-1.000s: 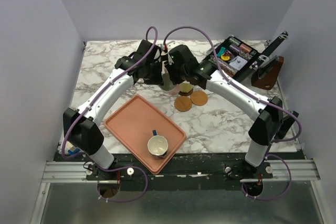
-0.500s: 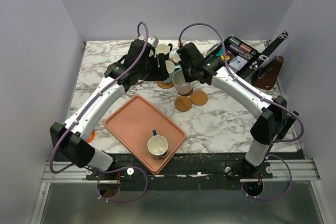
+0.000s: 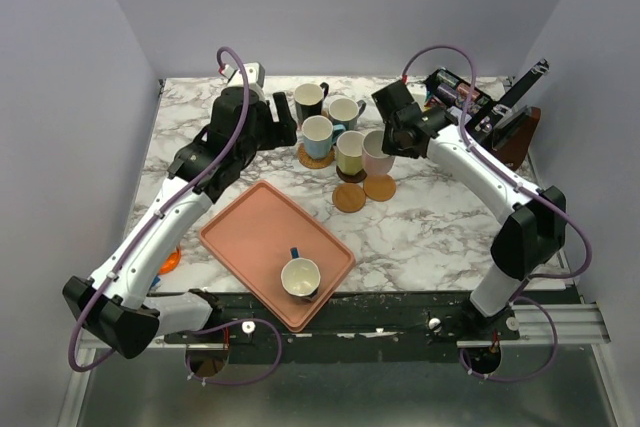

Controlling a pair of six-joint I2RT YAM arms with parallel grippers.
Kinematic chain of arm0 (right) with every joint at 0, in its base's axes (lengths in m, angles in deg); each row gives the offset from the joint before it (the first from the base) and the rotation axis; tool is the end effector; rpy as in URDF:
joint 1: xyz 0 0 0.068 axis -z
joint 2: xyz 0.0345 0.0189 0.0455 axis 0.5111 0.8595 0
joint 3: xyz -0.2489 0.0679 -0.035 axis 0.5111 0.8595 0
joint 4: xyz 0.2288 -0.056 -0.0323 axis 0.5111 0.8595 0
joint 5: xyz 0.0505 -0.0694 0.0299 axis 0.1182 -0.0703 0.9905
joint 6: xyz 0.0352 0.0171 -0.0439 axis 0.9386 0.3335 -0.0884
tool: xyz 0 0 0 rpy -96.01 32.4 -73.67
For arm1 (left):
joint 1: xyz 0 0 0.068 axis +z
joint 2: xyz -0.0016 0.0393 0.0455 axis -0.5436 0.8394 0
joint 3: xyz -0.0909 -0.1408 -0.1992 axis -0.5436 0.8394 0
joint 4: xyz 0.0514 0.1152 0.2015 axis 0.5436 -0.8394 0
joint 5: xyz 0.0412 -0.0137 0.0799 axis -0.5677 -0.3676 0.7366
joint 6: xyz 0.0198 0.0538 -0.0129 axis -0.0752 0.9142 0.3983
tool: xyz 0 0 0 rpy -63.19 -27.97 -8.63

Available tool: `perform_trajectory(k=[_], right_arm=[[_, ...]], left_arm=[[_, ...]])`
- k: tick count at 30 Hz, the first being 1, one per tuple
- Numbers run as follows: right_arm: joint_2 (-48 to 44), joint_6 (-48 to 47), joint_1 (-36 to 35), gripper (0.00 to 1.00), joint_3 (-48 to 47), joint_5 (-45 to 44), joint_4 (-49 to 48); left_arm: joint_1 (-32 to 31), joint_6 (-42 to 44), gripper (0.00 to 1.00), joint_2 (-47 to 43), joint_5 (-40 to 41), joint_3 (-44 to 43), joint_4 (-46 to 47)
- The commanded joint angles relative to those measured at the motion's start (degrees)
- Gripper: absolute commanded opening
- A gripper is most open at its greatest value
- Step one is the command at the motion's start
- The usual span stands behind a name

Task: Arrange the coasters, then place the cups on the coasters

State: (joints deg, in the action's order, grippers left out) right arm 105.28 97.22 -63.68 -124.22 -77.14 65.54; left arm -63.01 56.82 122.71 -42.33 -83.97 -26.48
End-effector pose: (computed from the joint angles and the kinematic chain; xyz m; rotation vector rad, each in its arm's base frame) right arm 0.2961 0.1688 0.3139 0.1988 2.3741 -0.0611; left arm 0.2209 -0.1181 0.3961 -0.0867 1.9843 -0.4580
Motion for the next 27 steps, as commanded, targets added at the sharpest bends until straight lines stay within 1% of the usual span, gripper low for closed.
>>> perform_trajectory(k=[1, 5, 10, 19, 27], right_arm=[[-2.35, 3.93, 4.02, 0.01, 6.19, 5.75, -6.57], [-4.19, 1.03, 6.14, 0.01, 12.69, 7.68, -12.98], [-3.85, -1.78, 6.41, 0.01, 15.95, 9.62, -17.82], [-0.16, -4.60, 6.41, 0.01, 14.29, 9.53, -19.50], [1.78, -5.13, 6.32, 0.01, 13.50, 9.54, -18.45]], left_arm=[[0.29, -0.94, 0.85, -1.83, 2.82, 2.64, 1.14], [0.29, -2.61, 0.86, -3.33, 3.52, 4.75, 1.67], [0.47, -2.53, 0.86, -4.82, 3.96, 6.34, 2.02], [0.55, -2.88, 0.86, -5.00, 4.05, 6.87, 0.97], [0.64, -3.32, 0.86, -4.91, 3.70, 7.31, 0.97]])
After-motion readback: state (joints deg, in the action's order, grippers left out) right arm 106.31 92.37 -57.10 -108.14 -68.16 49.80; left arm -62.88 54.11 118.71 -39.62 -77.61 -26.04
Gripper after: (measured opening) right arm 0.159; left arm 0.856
